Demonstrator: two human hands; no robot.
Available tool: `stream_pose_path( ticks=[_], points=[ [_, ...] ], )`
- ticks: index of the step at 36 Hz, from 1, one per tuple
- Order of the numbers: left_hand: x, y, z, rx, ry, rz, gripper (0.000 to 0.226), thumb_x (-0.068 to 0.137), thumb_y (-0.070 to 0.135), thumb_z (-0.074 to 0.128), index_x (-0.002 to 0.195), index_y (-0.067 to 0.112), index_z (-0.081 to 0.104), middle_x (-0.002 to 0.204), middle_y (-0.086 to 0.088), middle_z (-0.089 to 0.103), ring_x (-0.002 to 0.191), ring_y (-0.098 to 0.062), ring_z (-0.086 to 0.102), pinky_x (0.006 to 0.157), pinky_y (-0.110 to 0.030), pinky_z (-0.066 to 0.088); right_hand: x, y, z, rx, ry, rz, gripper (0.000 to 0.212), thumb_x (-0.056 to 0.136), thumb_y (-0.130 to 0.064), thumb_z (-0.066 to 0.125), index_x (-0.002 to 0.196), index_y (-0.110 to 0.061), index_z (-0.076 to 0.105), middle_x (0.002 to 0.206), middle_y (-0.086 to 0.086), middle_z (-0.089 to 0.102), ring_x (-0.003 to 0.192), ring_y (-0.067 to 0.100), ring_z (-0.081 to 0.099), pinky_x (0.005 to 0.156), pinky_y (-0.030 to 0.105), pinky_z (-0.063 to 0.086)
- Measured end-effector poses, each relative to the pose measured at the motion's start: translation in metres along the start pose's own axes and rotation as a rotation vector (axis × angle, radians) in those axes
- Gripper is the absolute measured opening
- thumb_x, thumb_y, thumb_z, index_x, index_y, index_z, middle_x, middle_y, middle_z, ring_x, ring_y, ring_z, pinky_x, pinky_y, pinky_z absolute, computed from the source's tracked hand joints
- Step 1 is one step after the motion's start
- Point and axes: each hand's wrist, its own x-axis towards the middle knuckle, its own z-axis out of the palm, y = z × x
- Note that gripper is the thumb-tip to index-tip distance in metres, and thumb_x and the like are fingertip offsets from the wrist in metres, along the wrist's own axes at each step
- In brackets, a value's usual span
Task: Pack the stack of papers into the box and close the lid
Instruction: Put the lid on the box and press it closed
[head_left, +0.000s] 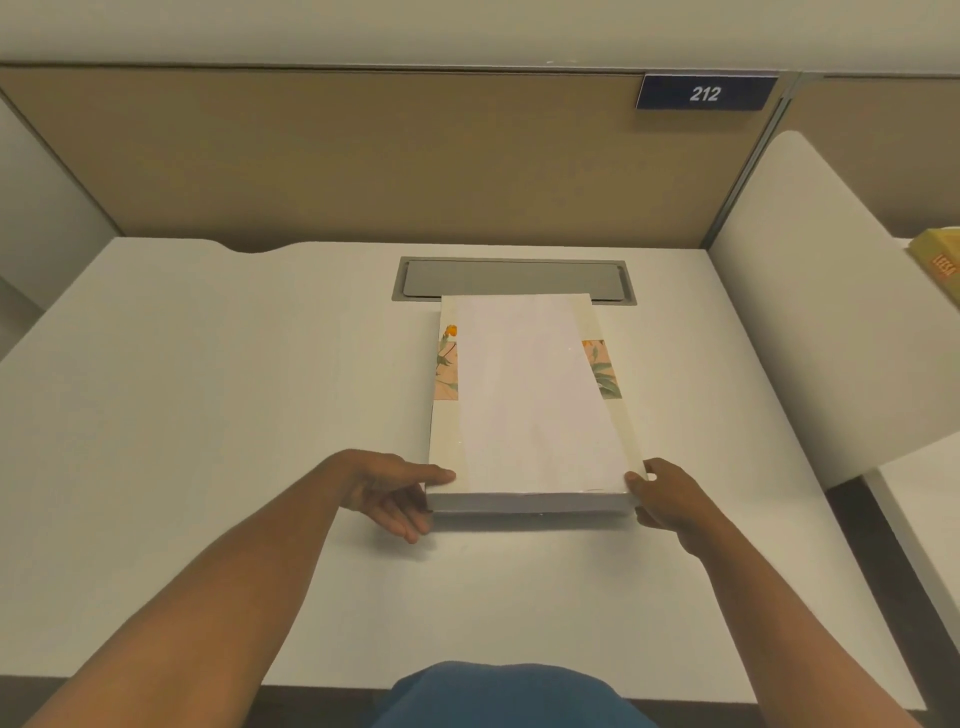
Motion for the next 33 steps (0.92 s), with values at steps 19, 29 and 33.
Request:
stream_pose_path(
  ticks=[19,29,33],
  points=[
    [0.034,0.0,0.014,-0.08,0.579,0.298,0.07,0.08,0.07,0.062,0.125,0.017,0.056,0.104,-0.007,0.07,0.083,-0.026,0.071,0.079,-0.034,0.058,0.016,0.009,0.014,-0.255,0.055,-0.108,0.057,0.09,-0.019,0.057,0.145,-0.013,0.042,0.137,0.013,0.055,0.119,0.03,0.054,0.095,0.036,0.045],
    [0.042,0.036,0.006,0.25,0.783,0.477,0.059,0.1,0.027,0.054,0.155,0.019,0.033,0.142,-0.01,0.057,0.13,-0.029,0.053,0.106,-0.036,0.041,0.056,-0.035,0.024,-0.637,0.06,-0.476,0.055,0.099,-0.023,0.044,0.15,-0.009,0.031,0.161,0.006,0.025,0.137,0.029,0.043,0.105,0.038,0.041],
    [0.052,0.039,0.001,0.315,0.836,0.442,0.055,0.101,0.023,0.053,0.153,0.018,0.036,0.136,-0.011,0.06,0.126,-0.029,0.055,0.103,-0.035,0.043,0.066,-0.027,0.036,-0.758,0.08,-0.409,0.057,0.099,-0.024,0.04,0.152,-0.009,0.025,0.166,0.002,0.007,0.122,0.034,0.055,0.089,0.037,0.047]
  ],
)
